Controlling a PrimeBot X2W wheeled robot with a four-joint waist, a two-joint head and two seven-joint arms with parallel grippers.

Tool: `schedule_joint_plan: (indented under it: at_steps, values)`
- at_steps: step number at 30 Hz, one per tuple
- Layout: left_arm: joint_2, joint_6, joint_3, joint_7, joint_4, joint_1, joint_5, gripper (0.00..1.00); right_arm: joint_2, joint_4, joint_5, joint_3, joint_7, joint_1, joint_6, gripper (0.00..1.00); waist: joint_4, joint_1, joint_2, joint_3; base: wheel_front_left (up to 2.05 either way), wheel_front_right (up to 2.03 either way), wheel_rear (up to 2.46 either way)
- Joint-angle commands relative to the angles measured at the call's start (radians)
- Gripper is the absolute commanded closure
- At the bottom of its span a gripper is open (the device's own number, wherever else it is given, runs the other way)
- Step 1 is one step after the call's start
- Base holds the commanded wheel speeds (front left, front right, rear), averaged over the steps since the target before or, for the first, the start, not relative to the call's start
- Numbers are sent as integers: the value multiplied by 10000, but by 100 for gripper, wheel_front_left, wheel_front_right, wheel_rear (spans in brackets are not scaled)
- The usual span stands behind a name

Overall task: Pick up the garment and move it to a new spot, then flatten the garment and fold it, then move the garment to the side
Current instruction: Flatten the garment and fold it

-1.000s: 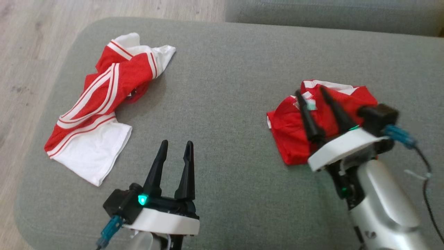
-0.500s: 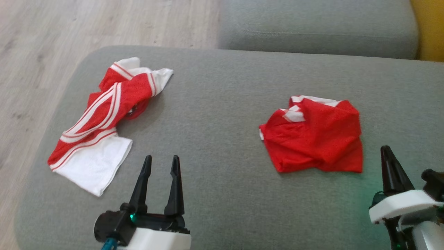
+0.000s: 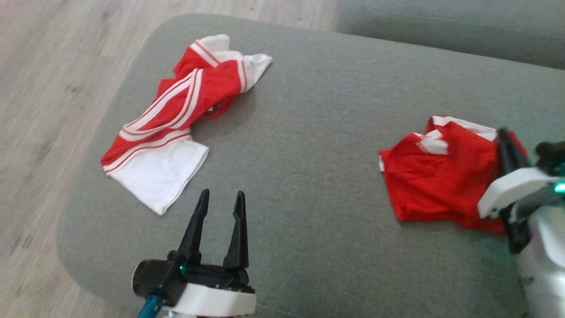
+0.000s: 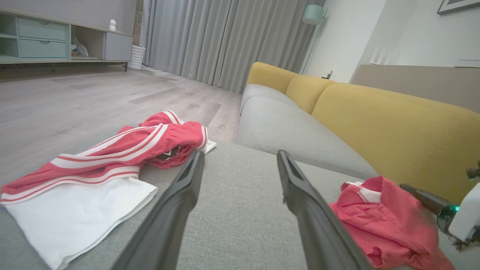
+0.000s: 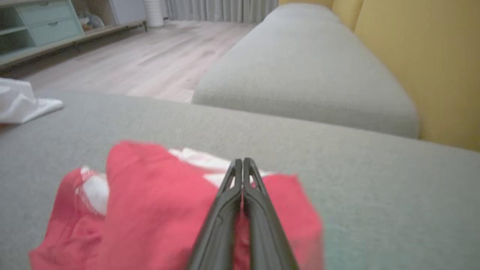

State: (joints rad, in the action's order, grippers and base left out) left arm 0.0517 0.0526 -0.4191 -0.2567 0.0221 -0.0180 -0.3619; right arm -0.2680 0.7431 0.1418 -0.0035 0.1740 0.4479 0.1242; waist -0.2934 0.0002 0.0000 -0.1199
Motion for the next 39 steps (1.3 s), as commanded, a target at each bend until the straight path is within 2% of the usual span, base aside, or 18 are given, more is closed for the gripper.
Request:
schedule_joint_plan:
  at_steps: [1, 4, 12, 18, 19, 20, 21, 26, 31, 32, 36, 39]
  values:
    - [-14, 48, 238, -51, -265, 471, -78, 0, 172, 427, -32, 390, -20, 212, 65, 100, -374, -2, 0, -261, 0, 0, 0]
    - [-14, 60, 225, -51, -231, 502, -106, 0, 551, 894, 136, 760, 115, 291, 65, 100, -452, -2, 0, -255, 0, 0, 0]
    - [-14, 117, 337, -51, -202, 456, -45, 0, 1629, 1841, 822, 3188, 673, -93, 65, 100, -177, -2, 0, 126, 0, 0, 0]
    - [-14, 156, 441, -51, -87, 215, 54, 0, 1985, 1265, 1751, 4486, 865, -712, 65, 100, 294, -2, 0, 715, 0, 0, 0]
    - [-14, 165, 508, -51, -64, 151, 73, 0, 1995, 810, 1872, 4494, 869, -849, 65, 82, 387, -2, 0, 835, 0, 0, 0]
    - [-14, 177, 592, -51, -49, 80, 99, 0, 1991, 321, 1966, 4472, 871, -1055, 65, 51, 475, -2, 0, 974, 0, 0, 0]
    - [-14, 197, 709, -51, -28, -6, 128, 0, 1962, -211, 2019, 4377, 872, -1302, 65, 0, 582, -2, 0, 1140, 0, 0, 0]
    - [-14, 400, 1445, -51, 55, -473, 531, 0, 1747, -3152, 1742, 3107, 875, -2890, 65, 0, 1048, -2, 0, 1633, 0, 0, 0]
    - [-15, 630, 2130, -51, 127, -1011, 1166, 0, 1768, -5199, 1373, 1743, 876, -4684, 65, 0, 1447, -2, 0, 2132, 0, 0, 0]
    - [-15, 783, 2409, -51, 68, -1253, 1372, 0, 1786, -5721, 1300, 1304, 876, -5297, 65, 0, 1622, -2, 0, 2285, 0, 0, 0]
    - [-15, 1036, 2766, -51, 31, -1761, 1706, 0, 1685, -6109, 1134, 1042, 876, -6116, 65, 0, 1989, -2, 0, 2486, 0, 0, 0]
    - [-15, 944, 2800, -51, 138, -1994, 1846, 0, 1673, -6173, 1165, 966, 877, -6407, 65, 0, 2157, -2, 0, 2574, 0, 0, 0]
